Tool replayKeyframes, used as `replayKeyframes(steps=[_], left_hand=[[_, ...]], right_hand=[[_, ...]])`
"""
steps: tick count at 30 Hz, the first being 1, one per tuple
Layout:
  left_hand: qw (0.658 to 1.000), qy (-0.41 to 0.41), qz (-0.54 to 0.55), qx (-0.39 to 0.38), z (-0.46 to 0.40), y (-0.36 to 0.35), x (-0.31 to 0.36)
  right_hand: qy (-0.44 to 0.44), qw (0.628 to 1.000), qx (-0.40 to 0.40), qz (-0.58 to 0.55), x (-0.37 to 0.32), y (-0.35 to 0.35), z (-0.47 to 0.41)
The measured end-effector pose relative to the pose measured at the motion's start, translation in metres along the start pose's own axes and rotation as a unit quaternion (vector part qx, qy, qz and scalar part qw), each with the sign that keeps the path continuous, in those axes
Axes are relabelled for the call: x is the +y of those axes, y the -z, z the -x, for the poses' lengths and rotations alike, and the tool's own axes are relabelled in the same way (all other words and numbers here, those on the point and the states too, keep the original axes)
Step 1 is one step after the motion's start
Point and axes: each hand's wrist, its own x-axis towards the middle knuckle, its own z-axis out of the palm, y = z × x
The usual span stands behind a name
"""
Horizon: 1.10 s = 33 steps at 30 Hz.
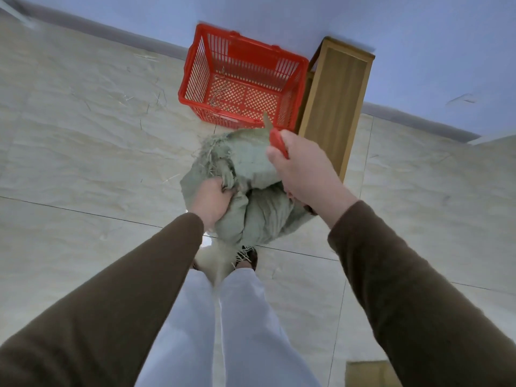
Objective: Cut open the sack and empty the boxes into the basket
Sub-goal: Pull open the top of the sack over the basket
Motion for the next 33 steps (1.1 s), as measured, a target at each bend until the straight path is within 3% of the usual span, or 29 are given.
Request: replayKeyframes(steps=[3, 7, 10, 14, 15, 17, 18, 19, 20, 22, 23, 25, 29, 33], left_hand=[[0.989, -0.063, 0.131, 0.011, 0.010, -0.001, 0.018], [0.982, -0.102, 0.156, -0.036, 0.020, 0.000, 0.018], [0.959, 0.002, 0.284, 0.009, 0.033, 0.014, 0.000], [0.876, 0.140, 0.445, 0.120, 0.035, 0.046, -0.026], [0.872, 0.163, 0.436, 0.152, 0.032, 0.051, -0.029], [0.903, 0.198, 0.306, 0.225, 0.026, 0.061, -0.026], [0.921, 0.188, 0.214, 0.266, 0.026, 0.065, -0.016], [0.936, 0.124, 0.144, 0.298, 0.026, 0.066, -0.004], [0.951, 0.040, 0.093, 0.292, 0.025, 0.063, 0.011], [0.980, -0.055, 0.005, 0.190, 0.022, 0.047, 0.036], [0.989, -0.054, -0.023, 0.133, 0.018, 0.040, 0.040], [0.994, -0.029, 0.050, 0.094, 0.007, 0.044, 0.043], [0.953, 0.001, 0.291, 0.089, -0.013, 0.070, 0.033], [0.867, 0.151, 0.473, 0.043, -0.015, 0.083, 0.048]], right_hand=[[-0.086, 0.996, -0.028, -0.014, 0.012, -0.017, 0.004], [-0.200, 0.950, -0.034, -0.237, 0.016, -0.051, -0.015], [-0.238, 0.923, 0.021, -0.300, 0.024, -0.056, -0.045], [-0.228, 0.915, 0.073, -0.325, 0.030, -0.028, -0.062], [-0.222, 0.914, 0.070, -0.332, 0.031, -0.022, -0.063], [-0.193, 0.916, 0.050, -0.348, 0.027, -0.012, -0.065], [-0.177, 0.921, 0.041, -0.346, 0.024, -0.010, -0.065], [-0.163, 0.925, 0.033, -0.342, 0.020, -0.008, -0.066], [-0.149, 0.929, 0.026, -0.338, 0.014, -0.008, -0.066], [-0.117, 0.938, 0.015, -0.325, 0.002, -0.007, -0.067], [-0.099, 0.947, 0.021, -0.304, -0.002, -0.005, -0.068], [-0.062, 0.971, 0.063, -0.223, -0.003, 0.004, -0.073], [-0.067, 0.979, 0.111, -0.155, 0.008, 0.025, -0.089], [-0.097, 0.979, 0.100, -0.151, 0.021, 0.000, -0.061]])
